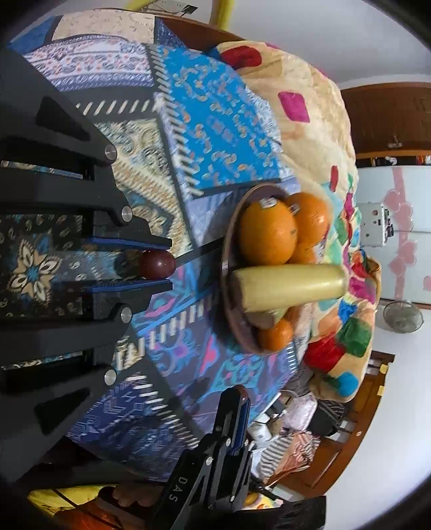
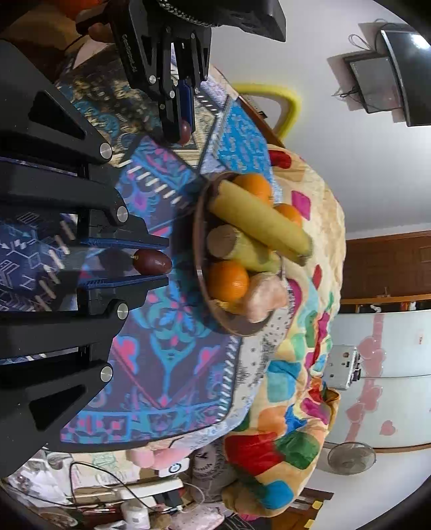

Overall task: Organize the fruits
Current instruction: 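Grasp a small dark red fruit with the left tool while the right tool grasps the other one, then lower the dark red fruit onto the plate with the left tool while the right tool places its fruit there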

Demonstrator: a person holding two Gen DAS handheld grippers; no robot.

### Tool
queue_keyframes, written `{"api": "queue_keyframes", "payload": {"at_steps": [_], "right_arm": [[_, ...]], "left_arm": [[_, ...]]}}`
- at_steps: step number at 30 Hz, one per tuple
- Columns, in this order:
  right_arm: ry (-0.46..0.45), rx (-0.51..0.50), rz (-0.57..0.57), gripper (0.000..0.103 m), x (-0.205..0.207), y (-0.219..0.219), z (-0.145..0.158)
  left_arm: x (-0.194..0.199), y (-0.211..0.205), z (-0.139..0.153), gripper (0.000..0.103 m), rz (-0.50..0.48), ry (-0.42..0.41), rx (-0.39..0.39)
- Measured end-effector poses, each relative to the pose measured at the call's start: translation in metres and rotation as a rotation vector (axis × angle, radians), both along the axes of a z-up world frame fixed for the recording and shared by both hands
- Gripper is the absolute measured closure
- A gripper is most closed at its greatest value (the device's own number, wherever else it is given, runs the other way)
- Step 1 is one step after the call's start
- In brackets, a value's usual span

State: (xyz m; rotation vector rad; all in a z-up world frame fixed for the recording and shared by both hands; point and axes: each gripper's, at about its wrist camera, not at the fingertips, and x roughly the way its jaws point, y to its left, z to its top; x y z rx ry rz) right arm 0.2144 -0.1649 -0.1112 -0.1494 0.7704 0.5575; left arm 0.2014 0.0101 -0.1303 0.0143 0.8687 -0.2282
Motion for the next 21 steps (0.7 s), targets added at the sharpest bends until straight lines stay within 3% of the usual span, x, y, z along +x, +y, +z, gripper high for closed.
{"api": "queue_keyframes", "payload": {"at_steps": [11, 21], "right_arm": [[-0.076, 0.041, -0.003, 0.089, 0.020, 0.008, 0.027], [-0.101, 0.045, -0.003, 0.089, 0.046, 0.018, 0.030]], "left_arm": [[0.026, 0.010, 0.041, 0.086, 0.040, -0.108, -0.022], [0.061, 0.010, 0.050, 0.086, 0.052, -0.116, -0.043]]}}
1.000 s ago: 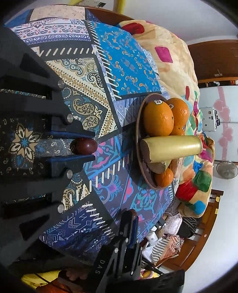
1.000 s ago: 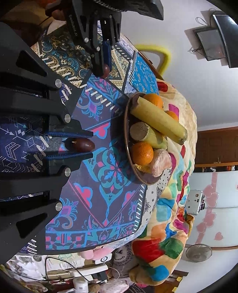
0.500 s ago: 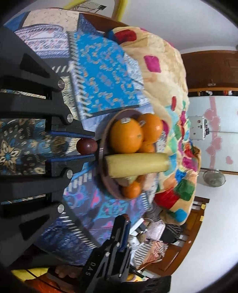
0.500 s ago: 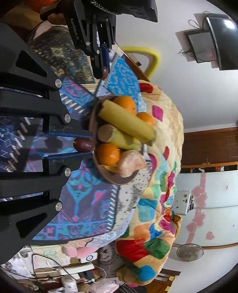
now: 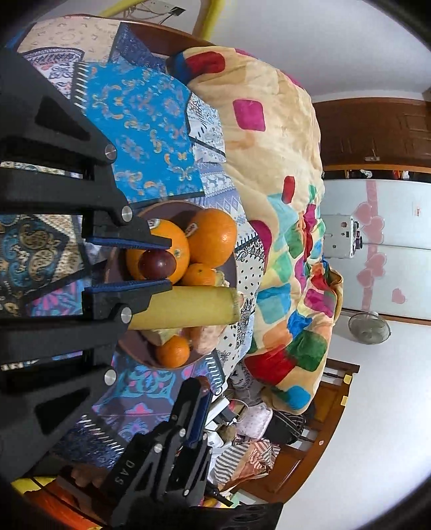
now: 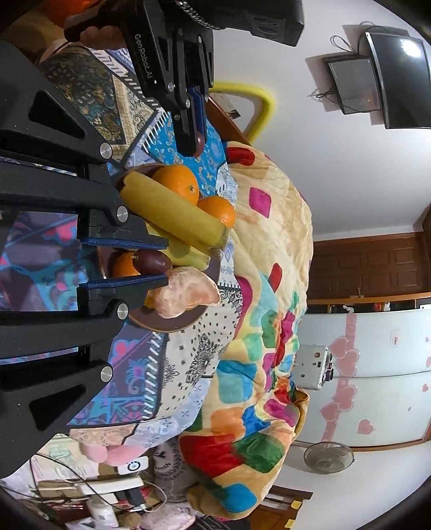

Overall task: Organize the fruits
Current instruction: 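Lower the dark red fruit onto the plate with the left tool while the right tool places its fruit there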

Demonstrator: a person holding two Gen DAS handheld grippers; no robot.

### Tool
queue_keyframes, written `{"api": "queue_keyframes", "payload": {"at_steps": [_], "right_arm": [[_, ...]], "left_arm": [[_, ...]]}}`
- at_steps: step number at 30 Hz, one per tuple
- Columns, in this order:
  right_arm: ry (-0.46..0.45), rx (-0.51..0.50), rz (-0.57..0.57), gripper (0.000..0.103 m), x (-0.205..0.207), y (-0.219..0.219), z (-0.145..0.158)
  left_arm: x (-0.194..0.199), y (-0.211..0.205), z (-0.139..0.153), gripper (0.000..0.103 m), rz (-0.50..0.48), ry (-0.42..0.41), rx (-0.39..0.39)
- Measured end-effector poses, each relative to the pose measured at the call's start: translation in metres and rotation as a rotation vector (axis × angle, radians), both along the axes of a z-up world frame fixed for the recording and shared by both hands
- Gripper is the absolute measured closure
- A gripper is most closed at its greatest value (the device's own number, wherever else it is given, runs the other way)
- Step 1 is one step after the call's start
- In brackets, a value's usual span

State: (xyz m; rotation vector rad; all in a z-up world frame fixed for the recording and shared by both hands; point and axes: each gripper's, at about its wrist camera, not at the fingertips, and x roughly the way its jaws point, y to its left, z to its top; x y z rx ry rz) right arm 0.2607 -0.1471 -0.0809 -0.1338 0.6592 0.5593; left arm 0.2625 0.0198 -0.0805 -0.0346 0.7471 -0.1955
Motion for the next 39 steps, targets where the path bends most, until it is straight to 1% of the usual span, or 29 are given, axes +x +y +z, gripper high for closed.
{"api": "queue_keyframes", "payload": {"at_steps": [8, 11, 15, 19, 23, 26, 28, 29, 30, 31, 32, 35, 39], "right_arm": [[0.028, -0.018, 0.014, 0.089, 0.018, 0.010, -0.010], [0.052, -0.020, 0.018, 0.089, 0.028, 0.012, -0.017], [0.073, -0.019, 0.024, 0.089, 0.034, 0.014, -0.021], [0.071, -0.021, 0.027, 0.089, 0.036, 0.016, -0.023], [0.084, -0.019, 0.037, 0.088, 0.038, 0.017, -0.027], [0.091, -0.009, 0.037, 0.082, 0.039, 0.015, -0.028], [0.087, 0.000, 0.035, 0.074, 0.038, 0.014, -0.026], [0.083, 0.003, 0.033, 0.073, 0.037, 0.014, -0.025], [0.080, 0.004, 0.031, 0.073, 0.037, 0.013, -0.024], [0.076, 0.006, 0.032, 0.073, 0.036, 0.013, -0.023], [0.072, 0.007, 0.030, 0.073, 0.035, 0.013, -0.021], [0.059, 0.011, 0.025, 0.073, 0.030, 0.011, -0.015], [0.039, 0.024, 0.020, 0.073, 0.020, 0.007, -0.002]], "left_arm": [[0.028, -0.007, -0.007, 0.086, -0.019, 0.029, -0.003], [0.036, -0.007, -0.012, 0.086, -0.029, 0.058, -0.026], [0.042, -0.005, -0.017, 0.086, -0.020, 0.078, -0.038], [0.046, -0.003, -0.019, 0.086, -0.020, 0.086, -0.056], [0.047, -0.003, -0.019, 0.082, -0.022, 0.087, -0.062], [0.049, -0.002, -0.019, 0.078, -0.019, 0.088, -0.061], [0.050, 0.001, -0.019, 0.077, -0.017, 0.091, -0.072], [0.049, 0.002, -0.020, 0.076, -0.017, 0.092, -0.076], [0.049, 0.002, -0.019, 0.074, -0.012, 0.093, -0.076], [0.048, 0.004, -0.018, 0.070, -0.006, 0.091, -0.076], [0.047, 0.005, -0.017, 0.069, -0.002, 0.087, -0.078], [0.040, 0.008, -0.009, 0.069, 0.003, 0.074, -0.080], [0.022, 0.011, 0.011, 0.069, 0.013, 0.036, -0.083]]}}
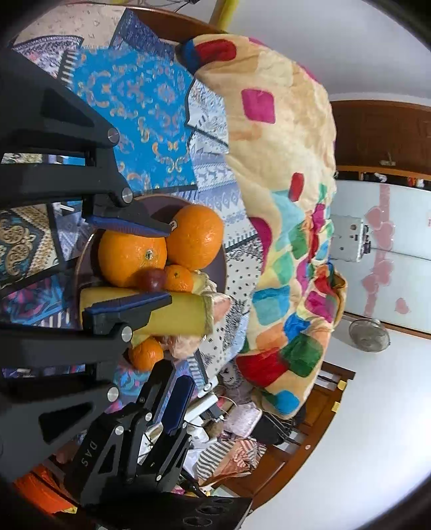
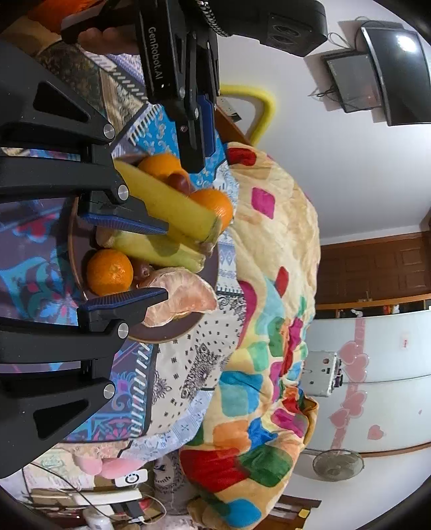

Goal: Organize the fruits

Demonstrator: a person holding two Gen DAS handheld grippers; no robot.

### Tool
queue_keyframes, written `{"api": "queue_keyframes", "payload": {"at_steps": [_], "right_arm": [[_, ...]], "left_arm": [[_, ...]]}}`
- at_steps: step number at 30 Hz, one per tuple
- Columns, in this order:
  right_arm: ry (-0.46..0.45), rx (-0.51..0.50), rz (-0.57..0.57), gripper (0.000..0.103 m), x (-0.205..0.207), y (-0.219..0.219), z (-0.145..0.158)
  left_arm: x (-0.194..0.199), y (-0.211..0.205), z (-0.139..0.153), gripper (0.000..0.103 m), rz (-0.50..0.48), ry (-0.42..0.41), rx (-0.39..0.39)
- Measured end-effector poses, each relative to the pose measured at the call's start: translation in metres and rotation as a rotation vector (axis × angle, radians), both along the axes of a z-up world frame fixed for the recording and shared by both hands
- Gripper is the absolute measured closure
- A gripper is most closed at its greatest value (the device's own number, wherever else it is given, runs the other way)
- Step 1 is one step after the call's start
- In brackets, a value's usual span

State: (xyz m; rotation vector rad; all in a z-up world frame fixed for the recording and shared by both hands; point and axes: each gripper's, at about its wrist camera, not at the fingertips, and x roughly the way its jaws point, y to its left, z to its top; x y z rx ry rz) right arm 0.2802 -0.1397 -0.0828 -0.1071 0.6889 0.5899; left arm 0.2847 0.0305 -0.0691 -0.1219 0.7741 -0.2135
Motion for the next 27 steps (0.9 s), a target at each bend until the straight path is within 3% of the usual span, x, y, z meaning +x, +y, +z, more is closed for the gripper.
{"api": "queue_keyframes", "payload": {"at_steps": [6, 14, 20, 27], "right_arm": [[-0.084, 0.027, -0.021, 0.073, -0.033, -0.013, 0.038], [-0.255, 0.115, -0.069, 0.069, -0.114, -0.038, 0.100], [-0.352, 0.194, -0.087, 0.065, -0.174, -0.051, 0.130], [-0.463, 0.192, -0.124, 0.043, -0.225, -0.048, 0.141]], "left_arm": [[-0.050, 0.000, 0.041, 0.069, 0.032, -0.117, 0.025], [-0.143, -0.008, 0.089, 0.068, 0.083, -0.311, 0.061], [-0.215, -0.017, 0.115, 0.048, 0.127, -0.476, 0.106], [-0.271, -0.019, 0.132, 0.033, 0.153, -0.563, 0.110]]}}
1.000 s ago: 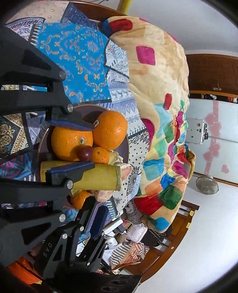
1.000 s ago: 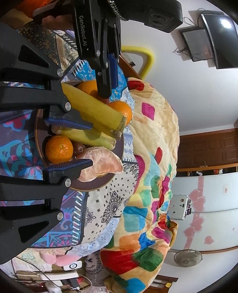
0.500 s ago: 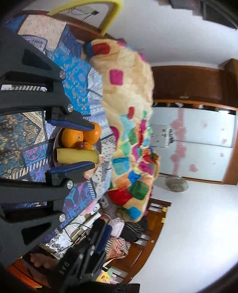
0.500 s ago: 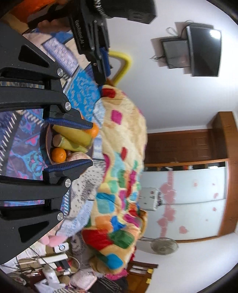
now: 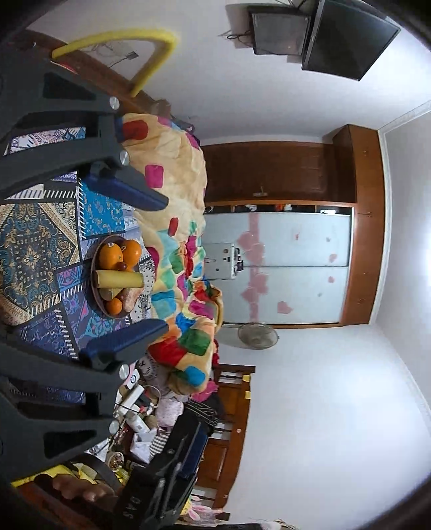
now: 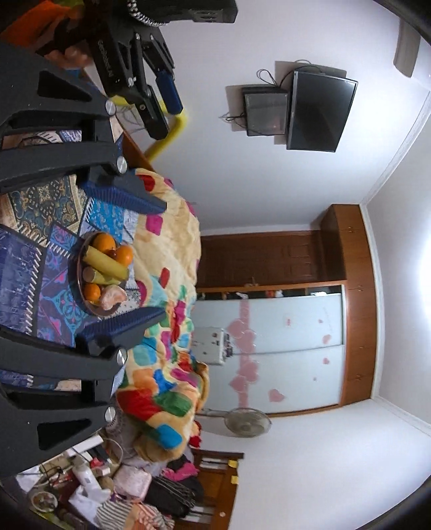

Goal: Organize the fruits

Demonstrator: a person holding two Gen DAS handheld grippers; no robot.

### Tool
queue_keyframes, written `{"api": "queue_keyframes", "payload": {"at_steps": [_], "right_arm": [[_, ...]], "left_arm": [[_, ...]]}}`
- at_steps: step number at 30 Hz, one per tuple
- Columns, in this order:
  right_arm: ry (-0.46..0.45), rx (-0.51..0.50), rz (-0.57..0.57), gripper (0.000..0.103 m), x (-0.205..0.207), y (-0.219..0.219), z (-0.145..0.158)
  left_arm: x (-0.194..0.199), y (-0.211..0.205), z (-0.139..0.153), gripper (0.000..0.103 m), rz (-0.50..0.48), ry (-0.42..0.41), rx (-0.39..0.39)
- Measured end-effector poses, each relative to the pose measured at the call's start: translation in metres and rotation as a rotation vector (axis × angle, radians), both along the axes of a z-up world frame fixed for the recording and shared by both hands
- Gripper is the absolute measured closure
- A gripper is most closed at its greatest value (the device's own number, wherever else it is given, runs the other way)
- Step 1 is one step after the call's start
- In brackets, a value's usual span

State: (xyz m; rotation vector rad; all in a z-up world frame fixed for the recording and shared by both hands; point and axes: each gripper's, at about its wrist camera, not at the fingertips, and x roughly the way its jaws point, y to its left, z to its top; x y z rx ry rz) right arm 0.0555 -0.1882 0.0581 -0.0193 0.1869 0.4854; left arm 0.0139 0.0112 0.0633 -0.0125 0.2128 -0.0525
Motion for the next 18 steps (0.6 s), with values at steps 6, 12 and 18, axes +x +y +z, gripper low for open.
{"api": "queue_keyframes", "payload": {"at_steps": [6, 12, 18], "right_arm": [[-0.057, 0.007, -0.043, 0.014, -0.024, -0.004, 0.002], [-0.074, 0.021, -0.070, 0.000, -0.033, -0.006, 0.004], [-0.068, 0.020, -0.063, 0.000, -0.040, -0.006, 0.001]], "left_arm": [[-0.022, -0.003, 0.002, 0.020, 0.018, -0.026, 0.002], [-0.044, -0.002, 0.003, 0.006, 0.029, -0.046, -0.022], [-0.050, -0.003, 0.002, 0.003, 0.033, -0.053, -0.025]]}}
